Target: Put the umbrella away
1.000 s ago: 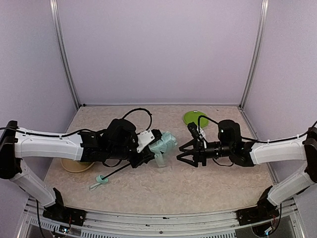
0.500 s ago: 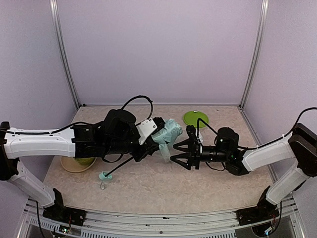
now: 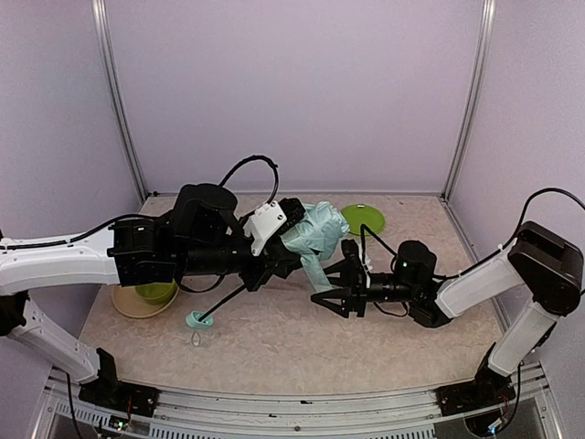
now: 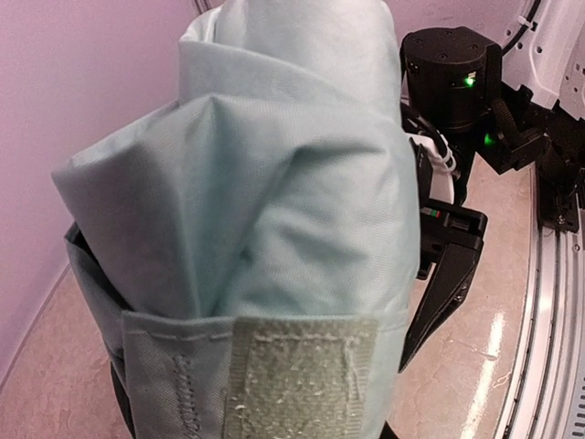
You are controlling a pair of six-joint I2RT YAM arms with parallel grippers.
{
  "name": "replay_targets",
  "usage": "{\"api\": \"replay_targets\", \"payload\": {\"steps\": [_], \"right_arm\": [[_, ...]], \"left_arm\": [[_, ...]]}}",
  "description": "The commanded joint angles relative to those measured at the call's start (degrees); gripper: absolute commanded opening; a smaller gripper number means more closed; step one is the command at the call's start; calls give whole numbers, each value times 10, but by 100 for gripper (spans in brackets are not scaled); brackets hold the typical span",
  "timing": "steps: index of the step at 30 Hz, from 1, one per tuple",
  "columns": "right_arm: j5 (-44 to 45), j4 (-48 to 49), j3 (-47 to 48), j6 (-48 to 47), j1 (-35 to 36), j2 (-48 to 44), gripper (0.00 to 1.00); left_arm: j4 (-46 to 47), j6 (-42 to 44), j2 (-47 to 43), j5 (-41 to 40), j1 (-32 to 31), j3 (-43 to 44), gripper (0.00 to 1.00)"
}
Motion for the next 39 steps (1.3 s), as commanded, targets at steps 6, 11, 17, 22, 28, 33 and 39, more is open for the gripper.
{"api": "replay_targets", "payload": {"steps": [6,11,17,22,28,33,39], "right_arm": [[-85,-6,19,-22,4,4,35],[-93,-14,8,-16,4,-15,0],[-76,-160,-9,-62,-13,-116,0],[-75,-302,-8,-106,-16,-239,0],[-67,-428,18,-141,-15,-310,0],[-76,-477,38,-144,-10,-313,0],[-115,-495,33,-123,10,-288,0]], "left_arm": [[8,23,-21,19,-5,26,0],[-15,21,-15,9,-2,30,0],[-39,-24,-15,40,62,3,0],[-25,-36,-13,54,120,-47,0],[-13,-28,5,45,136,-62,0],[16,-49,20,39,178,-71,0],[87,-70,33,75,256,-64,0]]}}
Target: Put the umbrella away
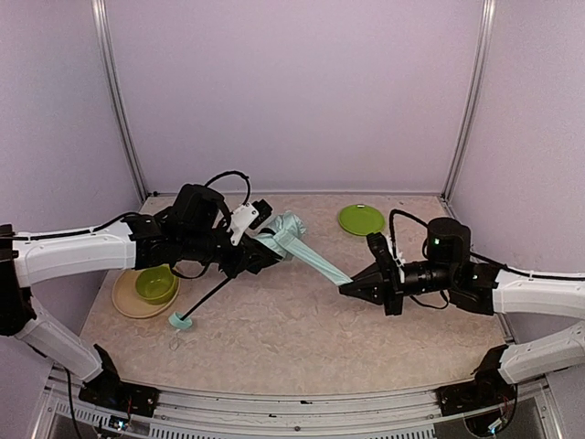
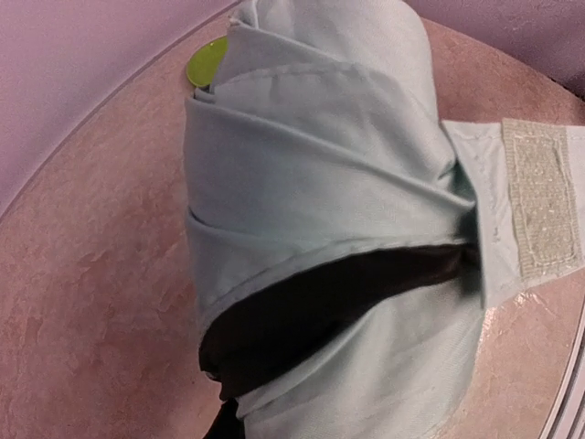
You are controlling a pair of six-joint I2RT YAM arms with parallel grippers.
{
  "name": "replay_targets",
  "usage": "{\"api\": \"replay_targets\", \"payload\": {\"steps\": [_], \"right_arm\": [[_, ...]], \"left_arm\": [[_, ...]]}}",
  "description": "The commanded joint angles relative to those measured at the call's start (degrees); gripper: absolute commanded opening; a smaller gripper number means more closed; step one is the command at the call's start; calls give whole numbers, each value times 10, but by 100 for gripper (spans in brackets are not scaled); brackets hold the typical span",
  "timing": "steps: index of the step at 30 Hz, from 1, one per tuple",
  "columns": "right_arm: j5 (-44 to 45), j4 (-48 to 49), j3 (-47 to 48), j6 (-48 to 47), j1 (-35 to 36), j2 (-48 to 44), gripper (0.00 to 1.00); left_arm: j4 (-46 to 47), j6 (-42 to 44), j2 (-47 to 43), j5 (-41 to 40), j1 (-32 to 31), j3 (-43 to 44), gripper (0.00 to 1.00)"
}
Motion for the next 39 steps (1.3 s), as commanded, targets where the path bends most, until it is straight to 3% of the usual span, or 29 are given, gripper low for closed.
{"api": "replay_targets", "payload": {"steps": [1,8,12,18,22,26,31,36,39], "right_arm": [[-60,-54,-1,6,29,25,0],[-14,-13,22,7,69,93,0],[15,-62,54,-42,71,125,0],[67,-111,70,-131,8,203,0],[77,-43,92,-158,-32,232,0],[53,36,120,-173,-70,243,0],[35,96,206,-187,-81,294,0],[0,141,293,-168,-85,335,0],[-18,185,298,-129,-82,342,0]], "left_arm": [[99,-50,1,-23,76,11,0],[159,-96,11,65,71,36,0],[167,-124,8,122,75,51,0],[194,-128,-62,236,46,54,0],[165,-100,-90,330,-6,60,0],[86,-72,-99,422,-33,69,0],[-40,56,-73,437,-75,115,0],[-218,207,7,382,-131,181,0],[-271,236,51,328,-159,179,0]]}}
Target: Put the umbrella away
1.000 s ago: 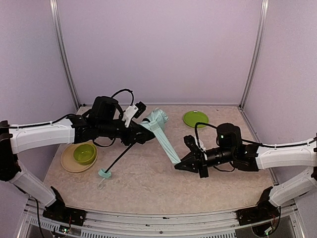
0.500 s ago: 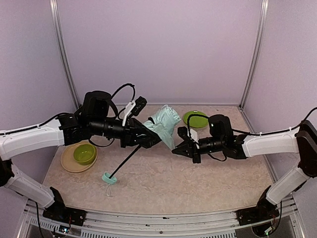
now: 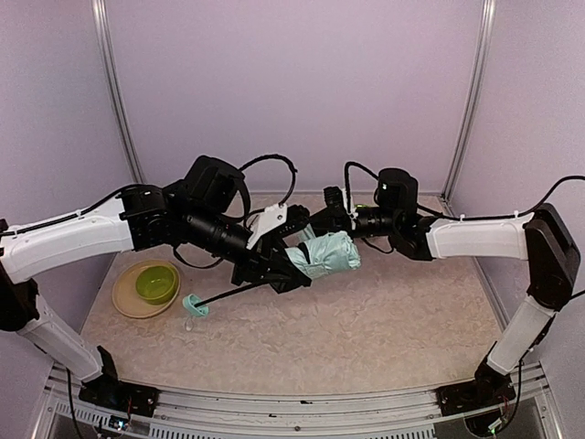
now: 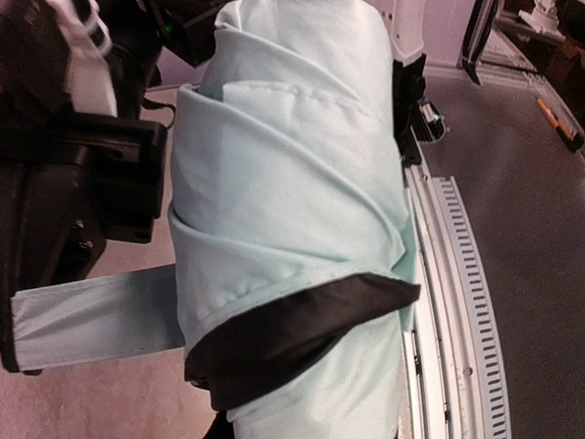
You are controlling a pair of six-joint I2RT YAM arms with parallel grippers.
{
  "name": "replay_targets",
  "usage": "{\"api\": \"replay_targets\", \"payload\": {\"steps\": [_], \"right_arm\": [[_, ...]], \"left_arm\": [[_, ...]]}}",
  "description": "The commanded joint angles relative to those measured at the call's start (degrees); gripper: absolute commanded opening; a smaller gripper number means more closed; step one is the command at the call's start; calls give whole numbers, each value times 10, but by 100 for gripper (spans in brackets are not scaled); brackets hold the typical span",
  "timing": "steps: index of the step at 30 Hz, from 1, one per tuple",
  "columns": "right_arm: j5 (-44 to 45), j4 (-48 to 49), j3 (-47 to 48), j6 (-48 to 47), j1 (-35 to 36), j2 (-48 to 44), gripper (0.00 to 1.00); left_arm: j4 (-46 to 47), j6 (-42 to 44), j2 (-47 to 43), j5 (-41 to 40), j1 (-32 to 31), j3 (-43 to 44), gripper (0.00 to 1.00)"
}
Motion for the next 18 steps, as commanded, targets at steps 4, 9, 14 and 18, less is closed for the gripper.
{"api": "replay_targets", "payload": {"steps": [4,9,14,18], "right_arm": [[47,128,-20,76,-10,-7,0],[97,159,-113,93,16,-58,0],[194,330,-261,174,53,-36,0],[236,427,-325,249,65,1,0]], "left_arm": [[-131,114,75,-11,-86,-27,0],[-117,96,127,-91,-85,-76,0],[-115,98,214,-98,-86,-72,0],[-154,121,284,-48,-85,-33,0]]}}
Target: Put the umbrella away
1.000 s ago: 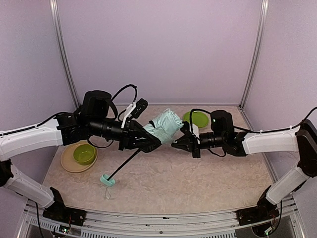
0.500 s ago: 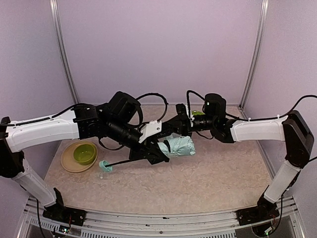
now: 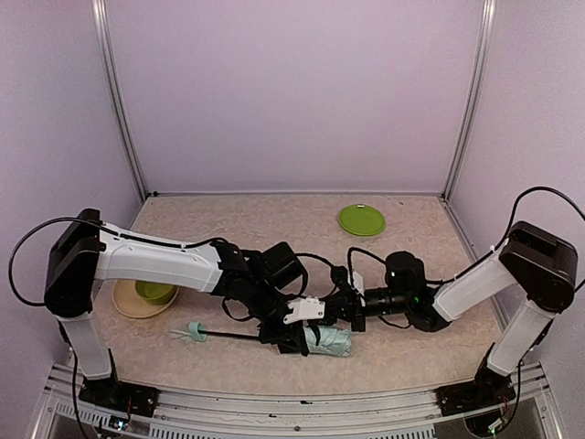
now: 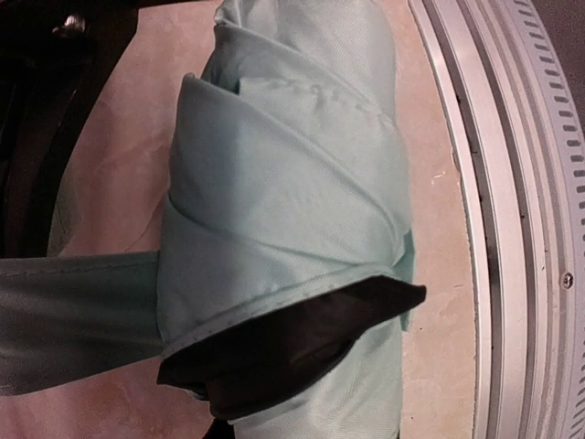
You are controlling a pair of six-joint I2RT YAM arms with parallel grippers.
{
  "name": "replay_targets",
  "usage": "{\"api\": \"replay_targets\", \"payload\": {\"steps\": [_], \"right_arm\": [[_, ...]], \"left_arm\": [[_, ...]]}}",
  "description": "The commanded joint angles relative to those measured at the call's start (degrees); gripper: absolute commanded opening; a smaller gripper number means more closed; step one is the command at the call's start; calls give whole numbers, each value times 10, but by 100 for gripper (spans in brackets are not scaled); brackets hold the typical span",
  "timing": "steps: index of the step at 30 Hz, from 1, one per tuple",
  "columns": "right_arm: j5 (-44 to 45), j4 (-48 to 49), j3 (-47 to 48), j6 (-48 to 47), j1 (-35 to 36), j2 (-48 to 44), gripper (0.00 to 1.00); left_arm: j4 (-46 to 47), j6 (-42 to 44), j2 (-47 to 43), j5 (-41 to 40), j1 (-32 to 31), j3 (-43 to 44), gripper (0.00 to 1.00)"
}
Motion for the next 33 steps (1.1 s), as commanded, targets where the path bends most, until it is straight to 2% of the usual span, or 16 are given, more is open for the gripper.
{"api": "replay_targets", "payload": {"steps": [1,4,6,8,12,19,21,22,24,27,28,30,33], "right_arm": [[112,267,-43,114,7,18,0],[147,339,-102,153,23,36,0],[160,354,-124,175,27,45,0],[174,357,-139,189,28,51,5],[250,350,-165,196,28,52,9],[288,237,-168,211,26,3,14],[303,171,-168,242,17,-44,18],[307,107,-156,271,10,-76,20],[310,-87,-97,292,0,-130,25],[298,-365,11,309,-3,-154,33],[288,-421,47,318,-4,-154,36],[265,-490,78,334,-4,-152,40],[209,-519,85,335,-4,-174,45]], "left_arm": [[-138,25,74,96,-16,25,0],[-175,24,118,180,-15,64,0],[-194,30,146,222,-16,81,0],[-202,29,169,243,-16,86,0],[-203,21,186,248,-16,79,0],[-172,-7,184,230,-2,60,0],[-158,-13,177,222,1,45,0],[-149,-19,173,216,1,37,0],[-130,-30,167,206,1,25,0],[-102,-50,156,193,-1,12,0],[-96,-56,152,195,-2,9,0],[-90,-65,152,211,2,6,0],[-79,-83,157,230,11,1,0]]}}
